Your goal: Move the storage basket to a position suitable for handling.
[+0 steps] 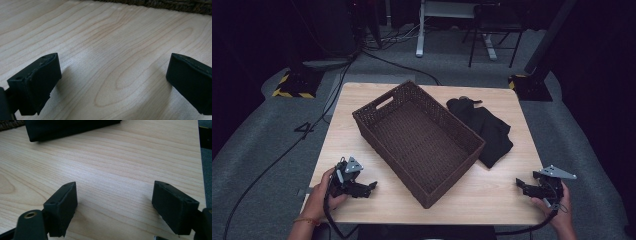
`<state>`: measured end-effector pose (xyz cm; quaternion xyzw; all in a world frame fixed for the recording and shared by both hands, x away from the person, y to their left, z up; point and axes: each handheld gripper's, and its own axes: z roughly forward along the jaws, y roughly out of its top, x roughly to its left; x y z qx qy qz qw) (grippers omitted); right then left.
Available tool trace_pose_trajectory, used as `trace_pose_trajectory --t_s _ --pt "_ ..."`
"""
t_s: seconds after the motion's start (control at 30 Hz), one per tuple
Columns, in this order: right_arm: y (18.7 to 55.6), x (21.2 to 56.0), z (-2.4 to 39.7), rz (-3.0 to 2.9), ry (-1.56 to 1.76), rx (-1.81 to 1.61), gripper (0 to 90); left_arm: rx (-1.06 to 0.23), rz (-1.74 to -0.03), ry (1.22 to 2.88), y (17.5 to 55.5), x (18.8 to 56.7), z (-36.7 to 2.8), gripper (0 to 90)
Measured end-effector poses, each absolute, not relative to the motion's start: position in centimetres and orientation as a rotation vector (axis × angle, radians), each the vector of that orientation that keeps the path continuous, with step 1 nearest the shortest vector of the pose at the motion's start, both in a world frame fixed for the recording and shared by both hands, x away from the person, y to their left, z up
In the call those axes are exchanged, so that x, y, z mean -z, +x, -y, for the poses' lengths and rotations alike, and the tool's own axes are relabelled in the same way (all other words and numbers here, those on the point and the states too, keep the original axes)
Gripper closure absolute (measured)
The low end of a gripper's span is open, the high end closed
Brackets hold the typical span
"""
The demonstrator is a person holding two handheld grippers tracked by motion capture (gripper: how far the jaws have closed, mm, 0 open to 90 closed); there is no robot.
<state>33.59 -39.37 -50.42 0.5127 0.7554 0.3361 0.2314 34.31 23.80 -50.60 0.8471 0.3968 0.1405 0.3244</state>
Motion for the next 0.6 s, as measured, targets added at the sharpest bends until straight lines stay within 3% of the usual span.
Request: trace_pose_trajectory --t_s 0.37,0.6 --pt "34.2 50.0 39.6 -2.106 1.327 -1.014 22.2 -0.375 -1.049 2.219 33.9 50.6 -22.5 0.4" --pt "36.7 47.8 38.9 -2.112 1.238 -1.058 22.8 -0.35 -0.975 2.248 32.5 50.6 -20.8 0.3"
